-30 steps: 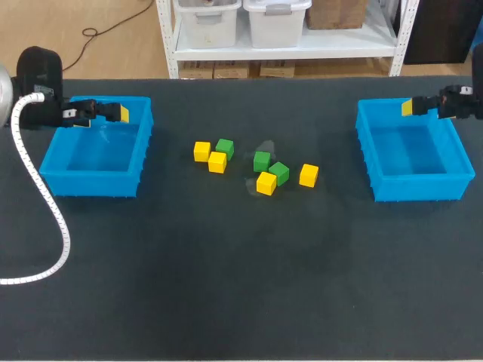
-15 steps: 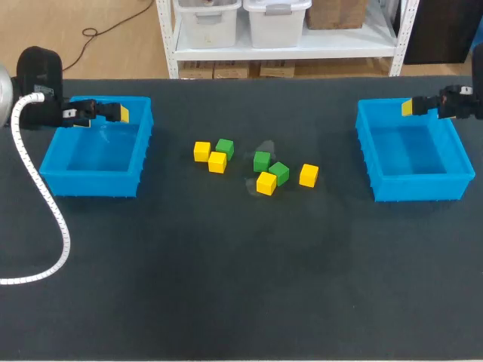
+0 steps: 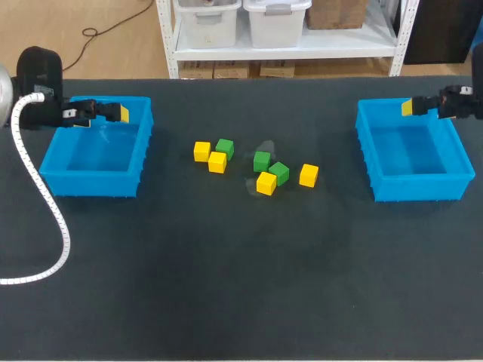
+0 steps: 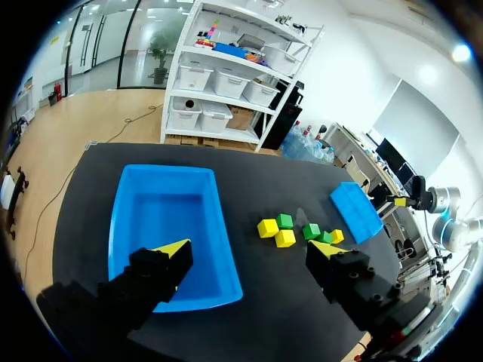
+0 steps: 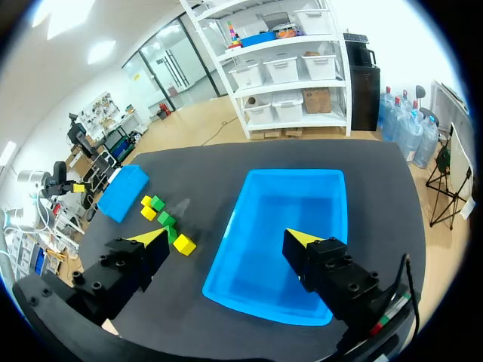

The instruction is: Put the green cubes in the right bin and the yellow cubes in the left bin.

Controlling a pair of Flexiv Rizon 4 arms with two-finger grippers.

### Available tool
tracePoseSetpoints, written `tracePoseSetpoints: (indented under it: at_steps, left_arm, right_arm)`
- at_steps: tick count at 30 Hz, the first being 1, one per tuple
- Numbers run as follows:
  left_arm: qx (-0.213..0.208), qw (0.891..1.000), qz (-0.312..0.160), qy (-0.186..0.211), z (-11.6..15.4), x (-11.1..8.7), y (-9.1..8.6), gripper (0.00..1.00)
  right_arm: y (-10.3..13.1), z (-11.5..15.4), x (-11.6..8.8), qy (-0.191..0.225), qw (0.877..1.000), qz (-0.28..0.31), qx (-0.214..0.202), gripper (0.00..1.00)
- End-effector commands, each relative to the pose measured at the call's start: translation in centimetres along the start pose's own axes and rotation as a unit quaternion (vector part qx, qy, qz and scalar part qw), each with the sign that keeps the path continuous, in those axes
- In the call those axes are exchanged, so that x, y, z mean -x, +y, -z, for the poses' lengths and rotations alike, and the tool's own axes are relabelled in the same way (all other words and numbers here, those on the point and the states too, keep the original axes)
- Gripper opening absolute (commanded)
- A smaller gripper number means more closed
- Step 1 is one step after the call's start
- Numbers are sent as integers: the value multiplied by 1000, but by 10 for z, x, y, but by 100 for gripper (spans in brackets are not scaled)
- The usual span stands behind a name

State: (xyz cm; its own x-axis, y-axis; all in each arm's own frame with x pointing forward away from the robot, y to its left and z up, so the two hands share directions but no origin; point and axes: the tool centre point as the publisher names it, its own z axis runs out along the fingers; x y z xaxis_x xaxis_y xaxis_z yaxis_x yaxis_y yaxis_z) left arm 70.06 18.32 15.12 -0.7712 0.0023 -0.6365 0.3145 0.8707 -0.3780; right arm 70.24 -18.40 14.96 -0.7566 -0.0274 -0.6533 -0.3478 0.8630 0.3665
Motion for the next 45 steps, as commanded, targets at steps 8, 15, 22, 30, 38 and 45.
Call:
tracePoseSetpoints:
  at_steps: [8,15,22,30,38,45]
  left_arm:
    - [-4,1000,-1,-3,0,-1,2,100]
    - [-4,1000,-1,-3,0,-1,2,100]
    - [-4,1000,-1,-3,0,-1,2,100]
    - [-4,1000,-1,-3,0,-1,2,100]
    - [-4,1000,-1,-3,0,-1,2,100]
    - [-4,1000,-1,-3,0,-1,2,100]
  right_arm:
    - [41,-24,34,76,984,156,-23,100]
    - [76,-50,24,156,932,328,16,100]
    - [95,-67,12,231,841,488,39,100]
    - [108,-82,12,272,760,588,42,100]
    - [104,-97,2,285,725,626,25,100]
    - [103,-122,4,258,770,583,-24,100]
